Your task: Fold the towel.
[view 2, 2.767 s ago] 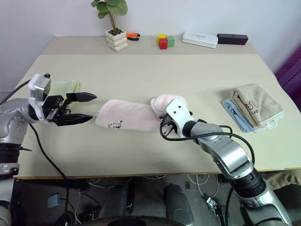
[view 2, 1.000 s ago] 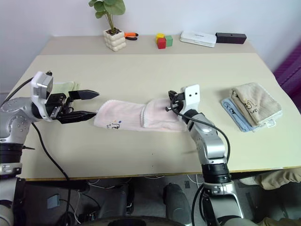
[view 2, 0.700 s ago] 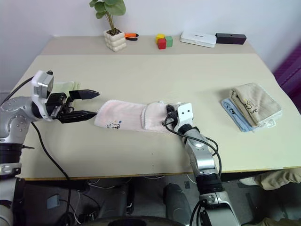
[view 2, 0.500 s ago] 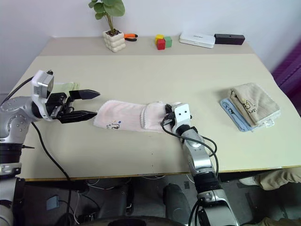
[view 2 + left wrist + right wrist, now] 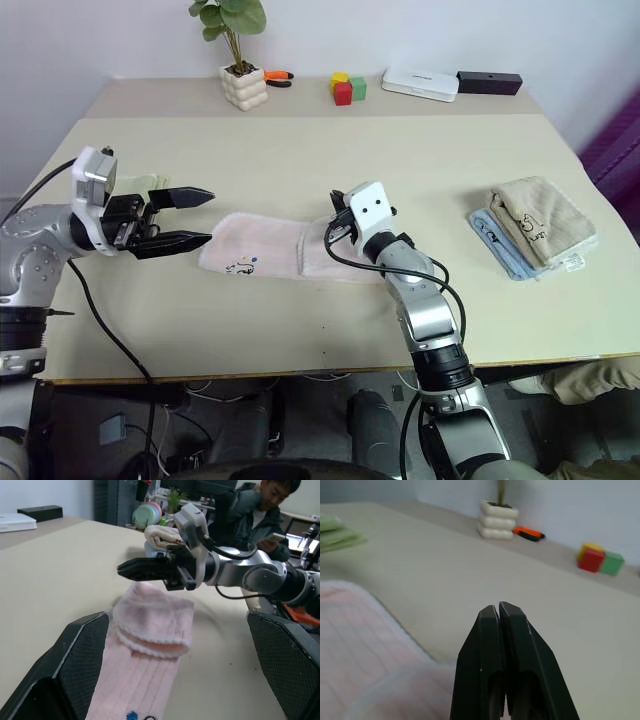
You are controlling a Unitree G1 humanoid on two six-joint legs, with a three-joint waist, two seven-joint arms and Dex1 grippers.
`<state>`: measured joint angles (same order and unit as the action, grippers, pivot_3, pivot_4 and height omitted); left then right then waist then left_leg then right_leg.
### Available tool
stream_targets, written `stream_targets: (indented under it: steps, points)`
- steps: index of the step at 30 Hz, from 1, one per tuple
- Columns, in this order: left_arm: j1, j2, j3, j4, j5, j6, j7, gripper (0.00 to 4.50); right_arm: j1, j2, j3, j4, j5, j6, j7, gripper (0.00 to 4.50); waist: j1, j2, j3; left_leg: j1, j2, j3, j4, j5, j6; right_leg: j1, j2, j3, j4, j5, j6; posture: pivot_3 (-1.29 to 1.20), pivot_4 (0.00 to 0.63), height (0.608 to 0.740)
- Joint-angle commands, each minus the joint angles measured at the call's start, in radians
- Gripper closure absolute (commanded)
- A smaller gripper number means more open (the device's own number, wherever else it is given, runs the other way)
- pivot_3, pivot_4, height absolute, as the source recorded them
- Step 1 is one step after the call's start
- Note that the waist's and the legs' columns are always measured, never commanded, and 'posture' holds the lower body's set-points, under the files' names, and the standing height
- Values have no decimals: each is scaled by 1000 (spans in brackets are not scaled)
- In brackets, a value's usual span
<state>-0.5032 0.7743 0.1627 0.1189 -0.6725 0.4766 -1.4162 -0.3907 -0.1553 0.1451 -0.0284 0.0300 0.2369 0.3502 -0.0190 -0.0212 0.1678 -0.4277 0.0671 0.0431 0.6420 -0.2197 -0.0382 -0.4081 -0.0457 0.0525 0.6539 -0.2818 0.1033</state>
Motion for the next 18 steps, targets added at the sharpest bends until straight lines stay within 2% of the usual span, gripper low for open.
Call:
stream_targets:
  steps: [1, 4, 8, 11, 14, 18]
  points:
    - [0, 5, 31, -59, -26, 6, 15, 0, 14, 14, 27, 51, -20, -37, -3, 4453, 2, 0, 0, 0, 0, 0, 0, 0, 0, 0, 0, 0, 0, 0, 0, 0, 150, 740]
    - [21, 6, 41, -71, -26, 23, 49, 0, 37, 25, 44, 124, -34, -68, -9, 4453, 0, 0, 0, 0, 0, 1, 0, 0, 0, 0, -1, 0, 0, 0, 0, 0, 150, 740]
    - [89, 16, 35, -122, -31, 97, 112, 0, 57, -20, 128, 162, -108, -100, 35, 4453, -3, 0, 0, 0, 0, 1, 0, 0, 0, 0, 0, 0, 0, 0, 0, 0, 150, 740]
    - [113, 13, 53, -137, -38, 161, 189, 0, 32, -21, 96, 126, -55, -79, 75, 4453, -2, -1, 0, 1, 0, 0, -1, 0, 0, 0, 0, 0, 0, 0, 0, 0, 150, 740]
    - [112, -26, 119, -160, -124, 263, 297, 0, -26, -10, 20, 66, 29, -45, 99, 3701, 0, -1, 0, 0, 0, 0, 0, 0, 0, 0, 0, 0, 0, 0, 0, 0, 150, 740]
    - [152, -70, 165, -234, -195, 345, 412, 0, -95, -21, -78, -26, 147, 10, 126, 1820, 0, 0, 1, 0, 0, 0, 0, 0, 0, 0, -1, 0, 0, 1, 1, 0, 150, 740]
